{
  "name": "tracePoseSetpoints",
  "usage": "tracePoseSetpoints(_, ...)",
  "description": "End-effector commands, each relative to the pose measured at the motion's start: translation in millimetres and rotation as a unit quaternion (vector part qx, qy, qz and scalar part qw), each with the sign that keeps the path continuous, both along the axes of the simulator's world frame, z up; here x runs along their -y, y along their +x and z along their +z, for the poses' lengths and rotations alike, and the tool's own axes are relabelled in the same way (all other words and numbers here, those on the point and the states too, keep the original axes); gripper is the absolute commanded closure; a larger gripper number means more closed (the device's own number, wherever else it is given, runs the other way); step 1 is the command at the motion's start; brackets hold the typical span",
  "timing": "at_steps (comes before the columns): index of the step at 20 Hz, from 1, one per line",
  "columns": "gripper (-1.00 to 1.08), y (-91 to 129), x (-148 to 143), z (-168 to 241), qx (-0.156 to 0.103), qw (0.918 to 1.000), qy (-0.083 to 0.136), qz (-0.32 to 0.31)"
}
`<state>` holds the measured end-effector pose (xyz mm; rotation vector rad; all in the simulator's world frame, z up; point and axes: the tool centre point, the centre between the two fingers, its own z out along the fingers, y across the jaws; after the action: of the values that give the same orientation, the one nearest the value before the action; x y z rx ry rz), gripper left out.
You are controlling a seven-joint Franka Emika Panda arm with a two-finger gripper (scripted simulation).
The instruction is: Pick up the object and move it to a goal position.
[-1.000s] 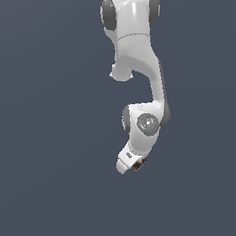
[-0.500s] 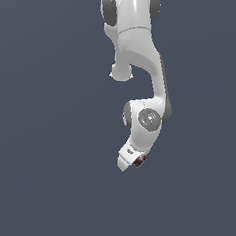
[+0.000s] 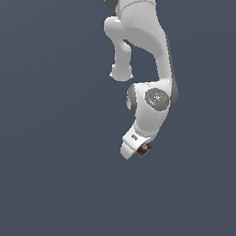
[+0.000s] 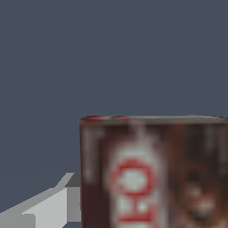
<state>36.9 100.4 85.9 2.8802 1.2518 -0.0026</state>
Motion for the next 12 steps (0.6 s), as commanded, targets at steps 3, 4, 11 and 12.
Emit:
tracePoseSetpoints(3, 1.08, -18, -6, 38, 0.001, 1.0, 0.0, 0.0)
tracePoseSetpoints(4, 1.08, -22, -8, 47, 0.001, 1.0, -0.001, 0.0)
tracePoseSetpoints(11, 1.08, -52, -18, 111, 0.001, 1.0, -0.001, 0.0)
tracePoseSetpoints(12, 1.08, -56, -20, 120, 0.001, 1.0, -0.001, 0.0)
